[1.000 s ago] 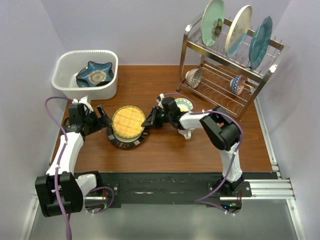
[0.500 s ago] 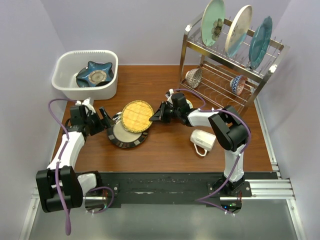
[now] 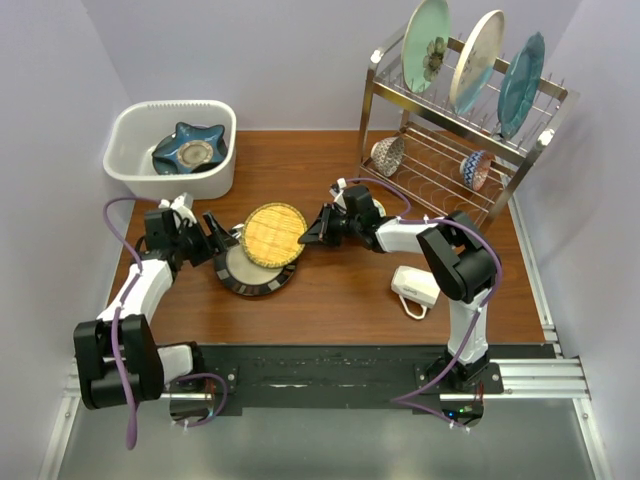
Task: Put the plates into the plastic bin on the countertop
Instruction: Pick up the plate at the center of the board, then place the plate in the plastic bin.
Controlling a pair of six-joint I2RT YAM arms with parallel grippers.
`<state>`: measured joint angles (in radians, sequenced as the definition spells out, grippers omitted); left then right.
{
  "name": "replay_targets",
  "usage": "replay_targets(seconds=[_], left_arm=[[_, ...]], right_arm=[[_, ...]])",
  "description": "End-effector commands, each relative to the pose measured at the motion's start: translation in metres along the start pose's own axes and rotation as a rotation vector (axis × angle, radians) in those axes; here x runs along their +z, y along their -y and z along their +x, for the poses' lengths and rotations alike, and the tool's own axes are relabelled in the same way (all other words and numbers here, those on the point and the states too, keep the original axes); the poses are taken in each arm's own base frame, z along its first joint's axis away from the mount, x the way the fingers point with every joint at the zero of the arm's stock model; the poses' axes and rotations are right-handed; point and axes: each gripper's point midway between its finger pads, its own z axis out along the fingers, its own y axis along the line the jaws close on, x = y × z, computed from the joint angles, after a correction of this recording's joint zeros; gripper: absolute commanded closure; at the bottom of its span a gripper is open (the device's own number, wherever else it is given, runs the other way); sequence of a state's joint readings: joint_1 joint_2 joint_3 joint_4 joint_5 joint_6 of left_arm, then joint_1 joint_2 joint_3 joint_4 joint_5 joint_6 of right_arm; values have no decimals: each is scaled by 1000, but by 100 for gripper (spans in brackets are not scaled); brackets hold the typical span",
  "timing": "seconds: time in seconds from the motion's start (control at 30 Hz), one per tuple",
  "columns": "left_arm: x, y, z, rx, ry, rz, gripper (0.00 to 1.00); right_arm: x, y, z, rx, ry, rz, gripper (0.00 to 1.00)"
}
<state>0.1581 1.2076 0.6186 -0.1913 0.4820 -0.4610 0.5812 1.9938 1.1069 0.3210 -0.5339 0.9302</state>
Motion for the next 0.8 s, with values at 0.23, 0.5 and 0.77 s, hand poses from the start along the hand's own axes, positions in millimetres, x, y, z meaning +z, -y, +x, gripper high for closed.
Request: replay_targets(seconds=[0.23, 0.5, 0.77], left_arm=[[11, 21, -6, -2, 24, 128, 26], [16, 23, -2, -16, 22, 166, 35], [21, 32, 6, -42, 3, 245, 51]], right_arm=[[-22, -77, -14, -67, -3, -254, 100], [-27, -89, -10, -82, -33, -305, 100], [-30, -96, -6, -82, -53, -351, 99]])
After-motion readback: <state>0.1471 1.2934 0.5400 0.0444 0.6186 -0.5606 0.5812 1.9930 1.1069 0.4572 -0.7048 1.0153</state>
